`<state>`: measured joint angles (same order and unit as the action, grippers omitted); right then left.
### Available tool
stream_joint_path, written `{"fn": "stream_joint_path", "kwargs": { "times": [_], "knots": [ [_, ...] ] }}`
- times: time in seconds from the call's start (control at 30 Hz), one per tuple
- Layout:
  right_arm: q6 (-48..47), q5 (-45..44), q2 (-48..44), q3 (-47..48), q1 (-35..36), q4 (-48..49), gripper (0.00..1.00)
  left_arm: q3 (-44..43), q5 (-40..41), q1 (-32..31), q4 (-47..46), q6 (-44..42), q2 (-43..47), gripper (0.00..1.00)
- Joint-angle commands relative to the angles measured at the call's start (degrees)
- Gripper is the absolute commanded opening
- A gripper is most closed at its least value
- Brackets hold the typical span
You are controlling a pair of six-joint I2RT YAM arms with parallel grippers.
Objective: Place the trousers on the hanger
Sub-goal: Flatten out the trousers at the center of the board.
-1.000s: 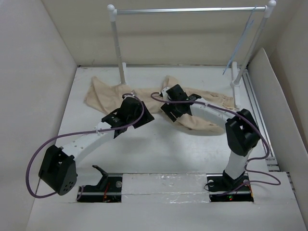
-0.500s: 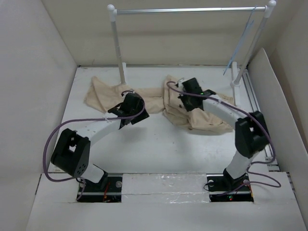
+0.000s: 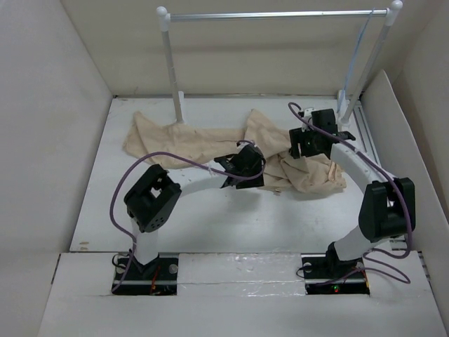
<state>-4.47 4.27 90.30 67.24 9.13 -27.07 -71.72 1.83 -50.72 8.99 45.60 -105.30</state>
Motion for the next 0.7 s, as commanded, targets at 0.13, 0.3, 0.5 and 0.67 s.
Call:
{"fn": "stream_joint_path", "kwargs": {
  "times": [0.13,0.3,0.5,0.67],
  "knots": [
    [0.08,0.65,-7.33,2.72,1.94,-1.05,0.75,-7.02,4.68,-3.16,4.1,2.56,-7.46,0.48],
    [0.43,1.09,-11.02,0.79,4.66,-1.41,0.74,-7.55,5.37,-3.69,2.25,5.8,-10.8,0.47],
    [2.53,1.96,-19.36,-7.8,4.42,-1.85,0.74,-11.41,10.38,-3.69,4.34,5.64,-13.53,0.0],
    [2.89,4.25,-29.57,-13.81,2.56,-4.92,0.74,-9.31,15.05,-3.69,6.91,2.65,-7.2,0.0]
  ]
}}
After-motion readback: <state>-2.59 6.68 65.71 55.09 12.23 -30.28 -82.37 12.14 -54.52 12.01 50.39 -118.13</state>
